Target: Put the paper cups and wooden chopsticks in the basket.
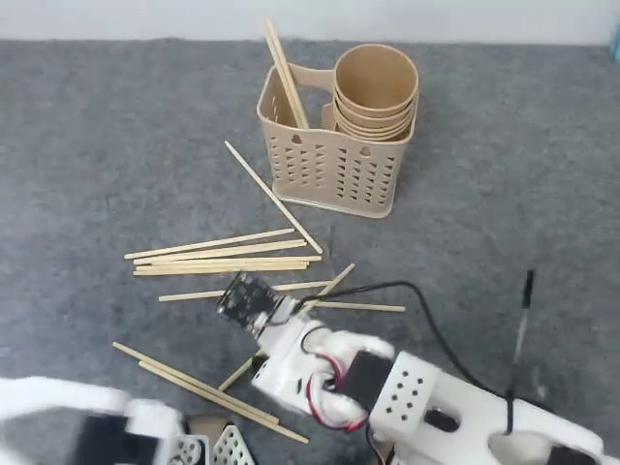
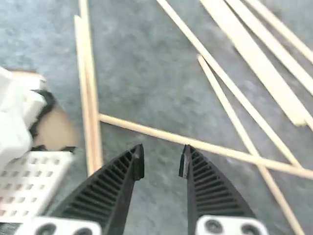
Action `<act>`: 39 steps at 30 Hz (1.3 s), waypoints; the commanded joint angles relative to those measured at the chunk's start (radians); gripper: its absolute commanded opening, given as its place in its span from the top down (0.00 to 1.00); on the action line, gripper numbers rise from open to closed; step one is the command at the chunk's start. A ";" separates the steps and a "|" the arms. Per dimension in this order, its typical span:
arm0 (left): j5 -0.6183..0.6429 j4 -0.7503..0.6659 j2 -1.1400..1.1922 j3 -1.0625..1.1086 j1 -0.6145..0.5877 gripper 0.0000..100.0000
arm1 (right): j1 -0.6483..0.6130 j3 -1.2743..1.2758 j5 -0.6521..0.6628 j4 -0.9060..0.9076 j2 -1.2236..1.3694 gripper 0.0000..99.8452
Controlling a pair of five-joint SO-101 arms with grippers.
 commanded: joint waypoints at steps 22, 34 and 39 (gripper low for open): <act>0.014 0.594 1.085 -1.544 -0.155 0.62 | -0.206 -0.129 -0.072 -0.205 0.437 0.86; 0.014 0.692 1.306 -1.836 -0.150 0.62 | -0.223 -0.253 -0.167 -0.021 0.550 0.74; 0.012 0.686 1.347 -1.853 -0.157 0.62 | -0.225 -0.358 -0.173 0.067 0.656 0.75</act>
